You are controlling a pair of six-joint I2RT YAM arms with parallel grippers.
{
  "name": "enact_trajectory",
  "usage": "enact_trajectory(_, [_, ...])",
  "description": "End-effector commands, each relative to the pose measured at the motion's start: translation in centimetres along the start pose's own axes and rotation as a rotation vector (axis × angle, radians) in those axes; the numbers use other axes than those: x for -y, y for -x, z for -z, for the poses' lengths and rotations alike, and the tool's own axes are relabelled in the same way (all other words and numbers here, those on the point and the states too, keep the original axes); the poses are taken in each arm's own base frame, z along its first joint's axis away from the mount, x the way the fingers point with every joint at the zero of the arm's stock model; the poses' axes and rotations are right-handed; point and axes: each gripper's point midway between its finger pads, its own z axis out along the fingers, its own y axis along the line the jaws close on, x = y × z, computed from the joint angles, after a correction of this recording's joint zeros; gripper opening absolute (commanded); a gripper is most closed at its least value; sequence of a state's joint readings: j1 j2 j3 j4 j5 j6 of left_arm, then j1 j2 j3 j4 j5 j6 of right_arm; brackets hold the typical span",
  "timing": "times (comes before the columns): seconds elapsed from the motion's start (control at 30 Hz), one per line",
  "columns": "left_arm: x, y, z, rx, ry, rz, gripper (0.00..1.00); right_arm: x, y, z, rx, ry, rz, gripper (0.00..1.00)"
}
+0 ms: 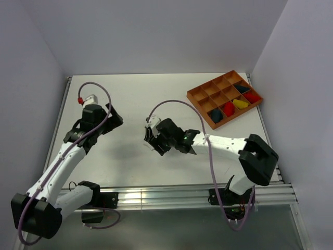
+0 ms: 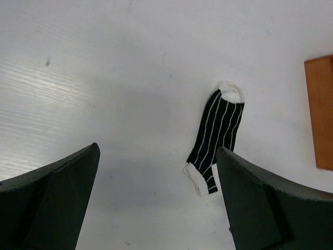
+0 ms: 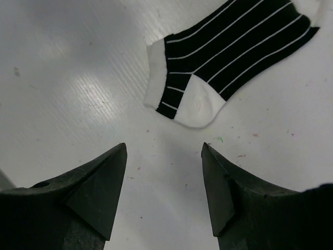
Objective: Roll the socks
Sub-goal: Roll the sock at the center of the board.
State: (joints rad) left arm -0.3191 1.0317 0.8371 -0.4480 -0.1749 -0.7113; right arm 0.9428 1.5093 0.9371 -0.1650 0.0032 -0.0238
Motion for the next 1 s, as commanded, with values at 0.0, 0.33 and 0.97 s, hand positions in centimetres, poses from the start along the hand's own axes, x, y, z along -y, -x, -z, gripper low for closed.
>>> enact_trajectory(0.0, [-2.1,1.2,1.7,0.029,0.005,-0.004,1.0,0.2,2.3,-1.1,0.036,-0.059,0.117,0.65])
enact_trajectory(0.33, [-4.5,1.5,0.8,0.019,0.009,0.022,0.99,-1.8,1.5,-5.0,-0.037,-0.061,0.234,0.56])
enact_trajectory(0.97, [-4.8,1.9,1.0,0.032,0.0,0.033,0.99,-2.0,-1.2,-8.5,-0.094,-0.086,0.251,0.51])
